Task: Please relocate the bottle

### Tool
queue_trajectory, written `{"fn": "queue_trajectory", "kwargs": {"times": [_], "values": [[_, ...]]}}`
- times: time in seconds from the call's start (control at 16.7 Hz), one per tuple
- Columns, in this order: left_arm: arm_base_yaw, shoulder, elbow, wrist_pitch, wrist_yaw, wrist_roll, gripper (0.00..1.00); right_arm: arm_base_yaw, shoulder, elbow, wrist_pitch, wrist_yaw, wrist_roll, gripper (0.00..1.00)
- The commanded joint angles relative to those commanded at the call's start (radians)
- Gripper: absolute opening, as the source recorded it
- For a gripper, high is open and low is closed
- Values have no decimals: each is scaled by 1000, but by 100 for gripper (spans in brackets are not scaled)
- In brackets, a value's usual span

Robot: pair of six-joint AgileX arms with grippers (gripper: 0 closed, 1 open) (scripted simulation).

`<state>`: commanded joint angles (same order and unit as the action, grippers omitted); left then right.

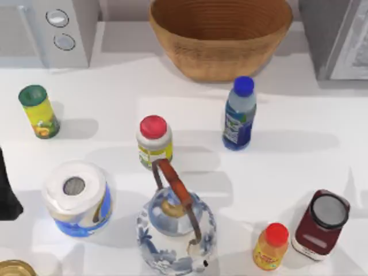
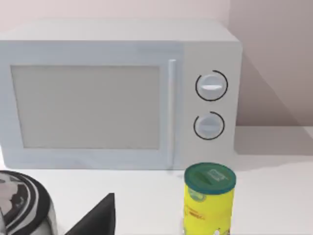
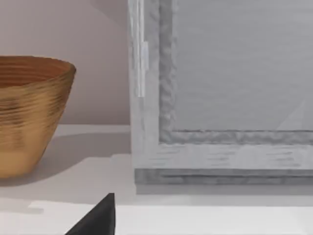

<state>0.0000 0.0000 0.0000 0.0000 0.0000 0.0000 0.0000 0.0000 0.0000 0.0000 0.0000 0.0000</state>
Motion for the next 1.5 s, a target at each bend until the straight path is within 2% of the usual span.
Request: {"fn": "queue_trajectory", "kwargs": {"times": [0.24,0.48,1.2,1.5], "values": [[0,0,0,0,0,0,100,6,30,8,25,-10,-3,100],[0,0,0,0,0,0,100,37,215,49,162,-63,-20,100],[0,0,0,0,0,0,100,183,1342,251,857,-321,-84,100],[0,0,0,0,0,0,100,237,1710,339,1117,-417,-97,100]]}}
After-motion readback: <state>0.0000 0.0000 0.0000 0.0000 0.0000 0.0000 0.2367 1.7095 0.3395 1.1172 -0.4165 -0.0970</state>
